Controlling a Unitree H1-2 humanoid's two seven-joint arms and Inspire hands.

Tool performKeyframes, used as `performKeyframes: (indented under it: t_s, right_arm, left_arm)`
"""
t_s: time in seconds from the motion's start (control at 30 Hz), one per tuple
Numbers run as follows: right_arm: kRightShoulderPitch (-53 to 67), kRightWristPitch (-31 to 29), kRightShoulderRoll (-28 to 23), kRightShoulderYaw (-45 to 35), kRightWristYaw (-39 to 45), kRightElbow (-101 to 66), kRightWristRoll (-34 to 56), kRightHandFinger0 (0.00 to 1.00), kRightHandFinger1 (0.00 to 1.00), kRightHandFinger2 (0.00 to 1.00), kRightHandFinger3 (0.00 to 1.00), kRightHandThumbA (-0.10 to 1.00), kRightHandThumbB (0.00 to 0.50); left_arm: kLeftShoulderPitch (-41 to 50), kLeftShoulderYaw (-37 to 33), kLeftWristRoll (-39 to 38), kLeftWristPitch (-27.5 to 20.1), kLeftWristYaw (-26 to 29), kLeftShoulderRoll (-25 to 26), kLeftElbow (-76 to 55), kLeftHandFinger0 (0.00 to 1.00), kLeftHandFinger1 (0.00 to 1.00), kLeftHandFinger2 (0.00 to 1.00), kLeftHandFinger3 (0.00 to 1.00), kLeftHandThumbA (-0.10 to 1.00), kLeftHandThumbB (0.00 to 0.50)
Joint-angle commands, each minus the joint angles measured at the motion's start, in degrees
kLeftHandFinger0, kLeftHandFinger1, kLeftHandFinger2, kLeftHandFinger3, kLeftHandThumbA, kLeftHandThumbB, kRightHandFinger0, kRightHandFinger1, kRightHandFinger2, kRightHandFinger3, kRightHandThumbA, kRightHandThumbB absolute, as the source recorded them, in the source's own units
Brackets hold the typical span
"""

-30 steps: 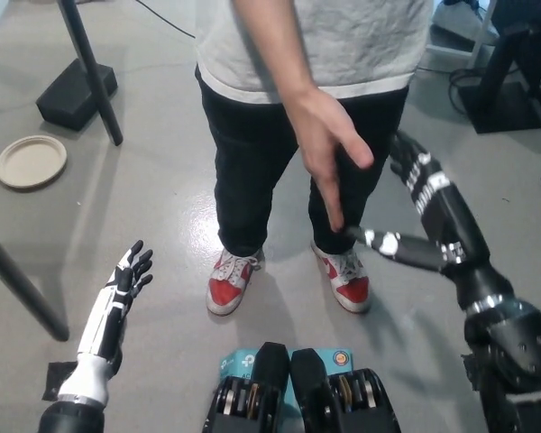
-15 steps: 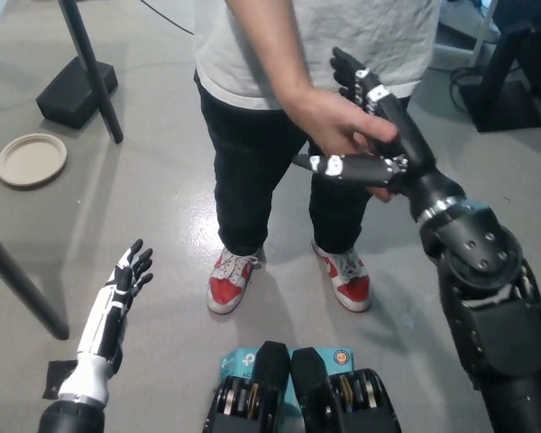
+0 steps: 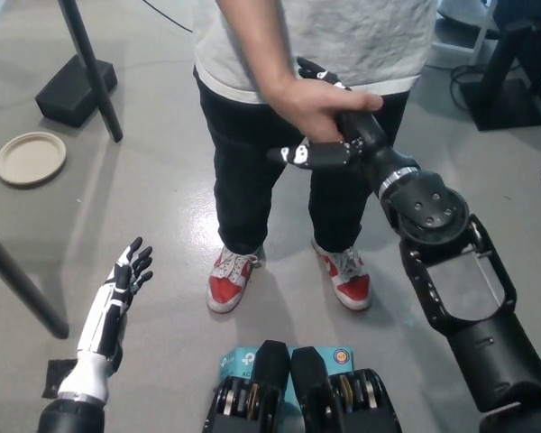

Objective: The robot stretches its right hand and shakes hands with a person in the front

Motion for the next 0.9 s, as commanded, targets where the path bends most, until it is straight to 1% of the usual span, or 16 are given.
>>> performKeyframes:
  t_s: [0.0, 0.03, 0.07, 0.13, 0.17, 0.23, 0.3, 0.4, 0.43, 0.57, 0.67, 0.73, 0.77, 0.8, 0.83, 0.87]
  right_arm:
    - [-5.9, -1.4, 0.8, 0.1, -6.7, -0.1, -5.2, 1.00, 1.00, 1.00, 1.00, 0.55, 0.347]
    - [-6.0, 0.3, 1.1, 0.0, -7.7, -1.1, -5.9, 1.00, 1.00, 1.00, 1.00, 0.36, 0.326]
    - [-6.0, 0.0, 1.1, 0.0, -8.5, -1.3, -6.6, 1.00, 1.00, 1.00, 1.00, 0.21, 0.308]
    - [-5.8, -2.1, 1.1, 0.5, -10.2, -1.0, -8.3, 1.00, 1.00, 1.00, 1.00, 0.03, 0.288]
    - [-5.6, -2.2, 1.2, 0.6, -10.7, -1.3, -8.9, 1.00, 1.00, 1.00, 1.00, -0.03, 0.272]
    - [-5.3, -2.1, 1.2, 0.8, -11.3, -1.5, -9.5, 1.00, 1.00, 1.00, 1.00, -0.08, 0.256]
    - [-5.1, -2.1, 1.2, 0.9, -11.5, -1.9, -10.1, 1.00, 1.00, 1.00, 1.00, -0.06, 0.259]
    - [-5.4, -1.7, 1.1, 0.9, -11.4, -2.2, -10.6, 1.00, 1.00, 1.00, 1.00, -0.05, 0.259]
    - [-5.3, -1.5, 0.9, 1.0, -11.0, -2.4, -10.7, 1.00, 1.00, 1.00, 1.00, -0.02, 0.263]
    - [-5.1, 0.3, 0.3, 1.5, -9.7, -3.9, -11.5, 1.00, 1.00, 1.00, 1.00, 0.05, 0.264]
    - [-3.5, 1.4, -0.4, 1.6, -8.2, -7.5, -11.6, 1.00, 1.00, 1.00, 1.00, 0.08, 0.273]
    - [-2.1, 2.9, -0.5, 1.7, -6.8, -11.6, -11.3, 1.00, 1.00, 1.00, 1.00, 0.14, 0.289]
    - [-0.8, 4.6, -0.7, 1.9, -5.2, -16.0, -10.8, 1.00, 1.00, 1.00, 1.00, 0.18, 0.282]
    - [0.0, 5.7, -0.9, 2.1, -4.2, -18.8, -10.6, 1.00, 1.00, 1.00, 1.00, 0.19, 0.281]
    - [0.4, 6.8, -1.5, 2.2, -2.5, -23.5, -9.7, 1.00, 1.00, 1.00, 1.00, 0.22, 0.278]
    - [1.0, 8.3, -1.8, 2.1, -0.8, -28.8, -8.2, 1.00, 1.00, 1.00, 1.00, 0.24, 0.291]
  left_arm:
    - [-1.7, 0.4, -0.9, -1.7, -0.5, 0.4, -1.5, 1.00, 1.00, 1.00, 1.00, 1.00, 0.066]
    - [-1.7, 0.4, -0.7, -1.7, -0.3, 0.4, -1.7, 1.00, 1.00, 1.00, 1.00, 1.00, 0.075]
    - [-1.7, 0.4, -0.8, -1.7, -0.3, 0.3, -1.8, 1.00, 1.00, 1.00, 1.00, 1.00, 0.075]
    - [-1.7, 0.4, -0.8, -1.7, -0.4, 0.4, -1.7, 1.00, 1.00, 1.00, 1.00, 1.00, 0.073]
    - [-1.7, 0.4, -0.7, -1.8, -0.4, 0.4, -1.7, 1.00, 1.00, 1.00, 1.00, 1.00, 0.071]
    - [-1.7, 0.4, -1.1, -1.9, -0.6, 0.3, -1.8, 1.00, 1.00, 1.00, 1.00, 1.00, 0.063]
    - [-1.7, 0.4, -0.6, -2.1, -0.3, 0.3, -1.7, 1.00, 1.00, 1.00, 1.00, 1.00, 0.072]
    - [-2.4, 0.4, -0.8, -2.2, -0.6, 0.6, -1.1, 1.00, 1.00, 1.00, 1.00, 1.00, 0.071]
    - [-2.4, 0.4, -1.0, -2.2, -0.7, 0.6, -1.0, 1.00, 1.00, 1.00, 1.00, 1.00, 0.079]
    - [-2.5, 0.4, -0.8, -2.0, -0.6, 0.6, -1.0, 1.00, 1.00, 1.00, 1.00, 1.00, 0.068]
    - [-2.7, 0.3, -0.4, -1.9, -0.5, 0.7, -1.0, 1.00, 1.00, 1.00, 1.00, 1.00, 0.092]
    - [-2.7, 0.3, -0.4, -2.0, -0.5, 0.8, -1.0, 1.00, 1.00, 1.00, 1.00, 1.00, 0.081]
    - [-2.7, 0.3, -0.3, -1.9, -0.4, 0.8, -1.0, 1.00, 1.00, 1.00, 1.00, 1.00, 0.090]
    - [-2.7, 0.3, -0.2, -2.0, -0.4, 0.8, -0.9, 1.00, 1.00, 1.00, 1.00, 1.00, 0.092]
    - [-3.4, 0.4, 0.1, -1.7, -0.2, 1.1, -0.9, 1.00, 1.00, 1.00, 1.00, 1.00, 0.102]
    - [-3.6, 0.3, 0.4, -1.4, -0.1, 1.2, -1.1, 1.00, 1.00, 1.00, 1.00, 1.00, 0.103]
